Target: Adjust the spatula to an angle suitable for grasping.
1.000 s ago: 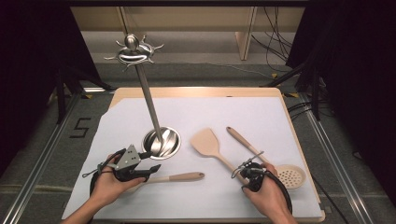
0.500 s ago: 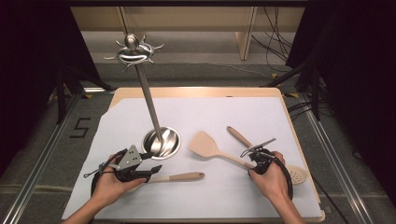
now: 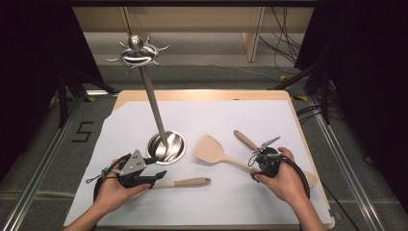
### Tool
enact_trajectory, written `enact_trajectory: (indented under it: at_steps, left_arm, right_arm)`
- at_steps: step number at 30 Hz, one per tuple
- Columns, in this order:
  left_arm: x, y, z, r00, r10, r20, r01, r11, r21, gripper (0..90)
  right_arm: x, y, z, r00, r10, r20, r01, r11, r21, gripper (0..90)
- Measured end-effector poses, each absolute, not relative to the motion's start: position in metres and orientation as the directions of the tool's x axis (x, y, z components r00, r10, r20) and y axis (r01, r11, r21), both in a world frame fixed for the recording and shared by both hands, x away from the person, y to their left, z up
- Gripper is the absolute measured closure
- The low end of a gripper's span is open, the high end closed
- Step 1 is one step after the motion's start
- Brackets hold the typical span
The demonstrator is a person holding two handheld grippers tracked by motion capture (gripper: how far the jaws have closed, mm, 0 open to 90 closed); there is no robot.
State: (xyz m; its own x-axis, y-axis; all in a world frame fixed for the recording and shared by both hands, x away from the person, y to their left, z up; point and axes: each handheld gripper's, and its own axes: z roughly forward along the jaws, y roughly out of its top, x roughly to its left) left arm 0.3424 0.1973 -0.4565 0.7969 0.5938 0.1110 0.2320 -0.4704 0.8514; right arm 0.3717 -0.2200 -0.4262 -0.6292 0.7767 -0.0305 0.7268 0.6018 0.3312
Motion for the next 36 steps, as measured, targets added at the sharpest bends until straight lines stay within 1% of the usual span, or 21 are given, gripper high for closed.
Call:
enact_trajectory:
  at_steps: [1, 2, 4, 5, 6, 7, 8, 9, 10, 12, 13, 16, 17, 18, 25, 27, 28, 29, 31, 32, 36]
  left_arm:
    - [0.341, 0.197, -0.457, 0.793, 0.601, 0.102, 0.241, -0.462, 0.853, 42.4]
    - [0.342, 0.197, -0.455, 0.799, 0.588, 0.121, 0.220, -0.474, 0.852, 42.3]
    - [0.340, 0.196, -0.455, 0.791, 0.602, 0.107, 0.232, -0.458, 0.858, 42.1]
    - [0.341, 0.196, -0.455, 0.792, 0.600, 0.109, 0.229, -0.458, 0.859, 41.9]
    - [0.343, 0.197, -0.454, 0.801, 0.582, 0.138, 0.209, -0.488, 0.848, 41.8]
    - [0.343, 0.197, -0.454, 0.801, 0.582, 0.138, 0.209, -0.488, 0.848, 41.7]
    - [0.342, 0.195, -0.454, 0.799, 0.589, 0.119, 0.216, -0.467, 0.857, 41.7]
    - [0.340, 0.194, -0.455, 0.798, 0.593, 0.109, 0.225, -0.461, 0.858, 41.5]
    - [0.342, 0.195, -0.454, 0.805, 0.577, 0.136, 0.203, -0.484, 0.851, 41.5]
    - [0.339, 0.193, -0.454, 0.801, 0.587, 0.117, 0.220, -0.471, 0.854, 41.4]
    - [0.341, 0.194, -0.453, 0.808, 0.569, 0.150, 0.196, -0.500, 0.844, 41.3]
    - [0.339, 0.193, -0.454, 0.807, 0.578, 0.125, 0.208, -0.476, 0.855, 41.3]
    - [0.339, 0.192, -0.454, 0.803, 0.583, 0.121, 0.211, -0.469, 0.858, 41.3]
    - [0.339, 0.193, -0.454, 0.803, 0.584, 0.122, 0.211, -0.469, 0.858, 41.3]
    - [0.340, 0.194, -0.454, 0.802, 0.584, 0.124, 0.212, -0.473, 0.855, 41.3]
    - [0.340, 0.193, -0.454, 0.811, 0.570, 0.133, 0.199, -0.482, 0.853, 41.2]
    - [0.340, 0.193, -0.454, 0.811, 0.570, 0.133, 0.199, -0.482, 0.853, 41.3]
    - [0.339, 0.191, -0.455, 0.807, 0.577, 0.122, 0.212, -0.477, 0.853, 41.2]
    - [0.340, 0.191, -0.454, 0.814, 0.563, 0.140, 0.197, -0.495, 0.847, 41.2]
    - [0.339, 0.191, -0.455, 0.813, 0.568, 0.129, 0.205, -0.487, 0.849, 41.2]
    - [0.339, 0.188, -0.455, 0.815, 0.564, 0.132, 0.201, -0.489, 0.849, 40.7]
  right_arm:
    - [0.377, -0.220, -0.428, -0.673, 0.735, -0.086, 0.686, 0.663, 0.301, 49.4]
    - [0.381, -0.220, -0.430, -0.692, 0.716, -0.091, 0.668, 0.684, 0.293, 49.4]
    - [0.390, -0.219, -0.436, -0.727, 0.683, -0.070, 0.647, 0.716, 0.263, 49.4]
    - [0.396, -0.220, -0.441, -0.730, 0.679, -0.084, 0.646, 0.724, 0.241, 50.7]
    - [0.397, -0.220, -0.443, -0.726, 0.683, -0.077, 0.655, 0.721, 0.225, 50.8]
    - [0.397, -0.220, -0.443, -0.726, 0.683, -0.077, 0.655, 0.721, 0.225, 50.8]
    - [0.398, -0.220, -0.447, -0.729, 0.681, -0.063, 0.659, 0.724, 0.204, 51.3]
    - [0.399, -0.221, -0.452, -0.736, 0.676, -0.034, 0.657, 0.725, 0.208, 53.5]
    - [0.398, -0.221, -0.454, -0.734, 0.679, -0.025, 0.663, 0.723, 0.194, 55.0]
    - [0.399, -0.222, -0.454, -0.736, 0.677, -0.016, 0.661, 0.723, 0.203, 56.6]
    - [0.399, -0.223, -0.453, -0.746, 0.665, -0.015, 0.649, 0.733, 0.204, 57.5]
    - [0.399, -0.224, -0.453, -0.752, 0.659, -0.013, 0.644, 0.738, 0.204, 57.8]
    - [0.399, -0.226, -0.453, -0.765, 0.643, -0.031, 0.625, 0.753, 0.205, 57.8]
    - [0.396, -0.230, -0.453, -0.761, 0.648, -0.009, 0.634, 0.747, 0.198, 57.3]
    - [0.392, -0.247, -0.452, -0.781, 0.625, -0.009, 0.613, 0.769, 0.181, 57.6]
    - [0.388, -0.249, -0.452, -0.780, 0.625, -0.018, 0.613, 0.770, 0.177, 65.9]
    - [0.388, -0.249, -0.452, -0.780, 0.625, -0.018, 0.613, 0.770, 0.177, 65.9]
    - [0.389, -0.249, -0.451, -0.801, 0.598, -0.028, 0.584, 0.791, 0.181, 69.6]
    - [0.389, -0.249, -0.452, -0.809, 0.587, -0.031, 0.573, 0.800, 0.180, 70.0]
    - [0.389, -0.249, -0.451, -0.831, 0.554, -0.057, 0.538, 0.825, 0.173, 70.7]
    - [0.384, -0.249, -0.446, -0.831, 0.555, -0.038, 0.538, 0.819, 0.200, 71.2]
